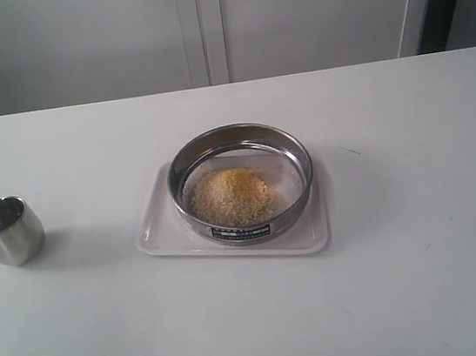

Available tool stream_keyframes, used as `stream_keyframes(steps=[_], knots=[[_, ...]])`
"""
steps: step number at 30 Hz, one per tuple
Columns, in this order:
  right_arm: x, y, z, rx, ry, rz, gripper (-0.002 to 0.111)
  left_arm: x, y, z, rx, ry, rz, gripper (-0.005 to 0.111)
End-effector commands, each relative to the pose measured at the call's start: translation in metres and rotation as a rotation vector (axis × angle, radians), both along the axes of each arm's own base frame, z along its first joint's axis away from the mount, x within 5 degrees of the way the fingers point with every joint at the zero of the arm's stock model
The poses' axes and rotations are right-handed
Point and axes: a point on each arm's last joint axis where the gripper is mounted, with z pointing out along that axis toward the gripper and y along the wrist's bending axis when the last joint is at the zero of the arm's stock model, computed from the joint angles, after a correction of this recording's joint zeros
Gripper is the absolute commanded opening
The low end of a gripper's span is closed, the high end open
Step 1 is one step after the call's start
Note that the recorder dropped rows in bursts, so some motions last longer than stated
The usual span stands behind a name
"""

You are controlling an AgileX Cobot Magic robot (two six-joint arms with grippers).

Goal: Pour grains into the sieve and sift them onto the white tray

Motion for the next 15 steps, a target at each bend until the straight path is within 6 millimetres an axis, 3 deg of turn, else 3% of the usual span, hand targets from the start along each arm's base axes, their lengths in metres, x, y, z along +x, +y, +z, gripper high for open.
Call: stream_keyframes(steps=[1,7,11,15], knots=[[-0.004,-0.001,0.008,0.132,-0.106,0.031,0.000,-0.002,-0.001,-0.002,-0.013,0.004,0.000,0.000],[-0.016,0.001,0.038,0.032,-0.340,0.031,0.000,-0.002,-0.001,-0.002,-0.013,0.004,0.000,0.000],[-0.014,0.005,0.057,-0.066,-0.317,0.032,0.000,-0.002,-0.001,-0.002,-0.013,0.004,0.000,0.000],[0.005,0.010,0.070,-0.165,-0.239,0.038,0.000,-0.002,-0.001,-0.002,-0.013,0.004,0.000,0.000]])
